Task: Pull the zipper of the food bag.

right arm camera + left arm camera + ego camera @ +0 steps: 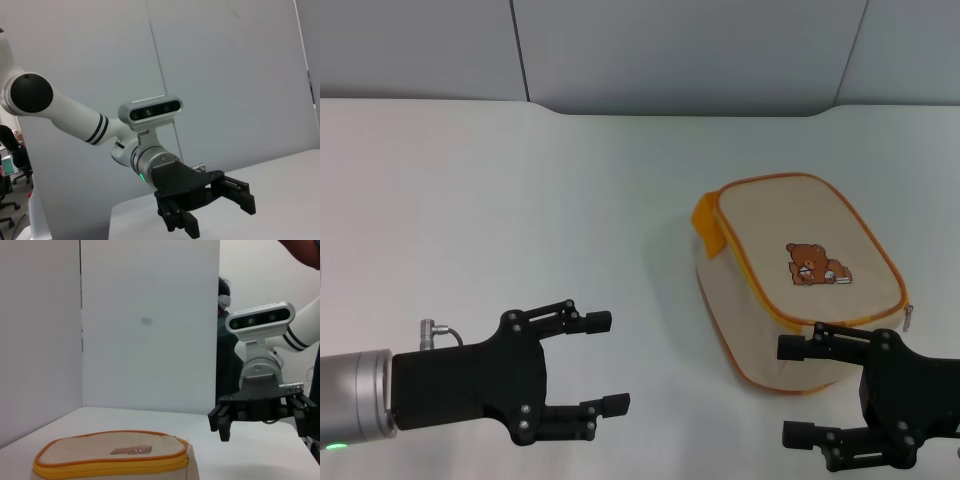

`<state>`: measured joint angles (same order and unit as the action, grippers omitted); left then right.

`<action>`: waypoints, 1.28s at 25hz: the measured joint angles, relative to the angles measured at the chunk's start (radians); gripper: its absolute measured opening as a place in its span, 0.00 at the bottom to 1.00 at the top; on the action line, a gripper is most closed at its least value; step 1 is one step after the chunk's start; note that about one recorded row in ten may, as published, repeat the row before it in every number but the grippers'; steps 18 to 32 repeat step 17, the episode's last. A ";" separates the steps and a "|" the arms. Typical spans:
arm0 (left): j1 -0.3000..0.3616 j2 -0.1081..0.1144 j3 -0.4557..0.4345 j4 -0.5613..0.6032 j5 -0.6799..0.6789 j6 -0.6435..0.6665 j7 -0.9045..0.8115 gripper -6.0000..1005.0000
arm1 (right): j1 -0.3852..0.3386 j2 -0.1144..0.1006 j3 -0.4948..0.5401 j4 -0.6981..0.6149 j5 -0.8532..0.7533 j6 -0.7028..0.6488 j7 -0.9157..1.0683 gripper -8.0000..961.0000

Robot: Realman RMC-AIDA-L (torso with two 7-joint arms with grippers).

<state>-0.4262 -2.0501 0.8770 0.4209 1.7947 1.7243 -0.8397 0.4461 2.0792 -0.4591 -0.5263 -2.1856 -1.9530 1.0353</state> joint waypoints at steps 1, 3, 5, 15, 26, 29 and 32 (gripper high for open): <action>0.000 0.000 0.000 0.000 0.000 0.000 0.000 0.80 | 0.000 0.000 0.000 0.000 0.000 0.000 0.000 0.88; 0.005 -0.003 -0.002 0.005 0.000 0.000 0.000 0.82 | -0.001 0.000 0.000 0.002 0.000 0.008 -0.005 0.88; 0.006 -0.004 -0.002 0.006 -0.002 0.000 0.001 0.82 | -0.001 0.001 0.000 0.003 0.000 0.014 -0.013 0.88; 0.016 -0.008 -0.020 0.007 -0.009 -0.003 0.013 0.82 | -0.014 0.002 0.000 0.008 0.058 0.025 -0.049 0.88; 0.017 -0.008 -0.024 0.007 -0.009 -0.003 0.015 0.82 | -0.016 0.002 0.000 0.008 0.064 0.025 -0.052 0.88; 0.017 -0.008 -0.024 0.007 -0.009 -0.003 0.015 0.82 | -0.016 0.002 0.000 0.008 0.064 0.025 -0.052 0.88; 0.017 -0.008 -0.024 0.007 -0.009 -0.003 0.015 0.82 | -0.016 0.002 0.000 0.008 0.064 0.025 -0.052 0.88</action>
